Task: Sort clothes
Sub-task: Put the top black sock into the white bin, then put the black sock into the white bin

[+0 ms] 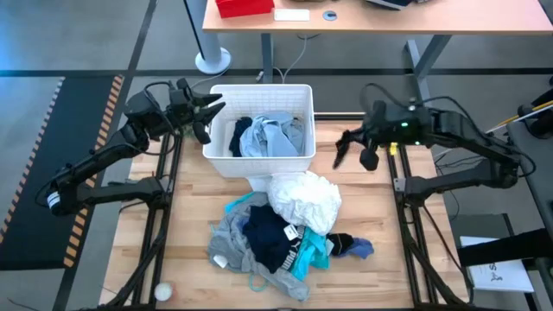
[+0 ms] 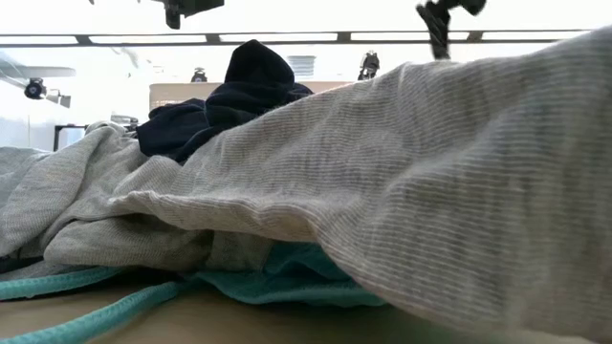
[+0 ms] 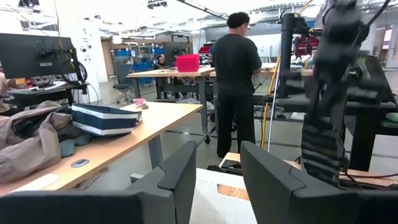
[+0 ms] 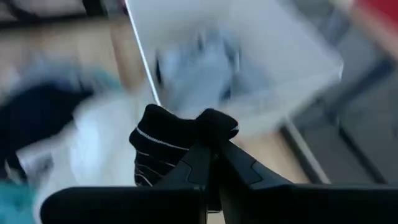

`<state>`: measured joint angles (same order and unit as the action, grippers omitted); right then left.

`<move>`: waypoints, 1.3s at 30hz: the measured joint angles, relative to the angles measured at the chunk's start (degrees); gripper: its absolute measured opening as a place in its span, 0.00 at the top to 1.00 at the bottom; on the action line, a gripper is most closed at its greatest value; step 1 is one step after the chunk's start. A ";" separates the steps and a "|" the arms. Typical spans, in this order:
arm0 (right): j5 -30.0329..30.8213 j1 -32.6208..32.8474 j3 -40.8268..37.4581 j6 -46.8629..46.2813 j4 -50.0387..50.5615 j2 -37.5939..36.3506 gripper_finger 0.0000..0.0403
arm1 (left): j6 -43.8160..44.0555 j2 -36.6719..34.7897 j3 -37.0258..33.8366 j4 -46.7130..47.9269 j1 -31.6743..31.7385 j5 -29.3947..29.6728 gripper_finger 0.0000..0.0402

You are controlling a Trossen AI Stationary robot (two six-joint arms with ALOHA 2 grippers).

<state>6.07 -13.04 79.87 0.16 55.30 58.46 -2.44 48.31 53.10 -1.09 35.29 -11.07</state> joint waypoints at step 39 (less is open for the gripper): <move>13.05 2.24 21.25 6.38 -3.08 25.37 0.59 | 3.85 3.15 0.00 0.48 -1.86 -1.53 0.72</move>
<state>19.12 -10.79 101.12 6.53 52.23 83.83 1.41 51.46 53.10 -0.61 33.43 -12.60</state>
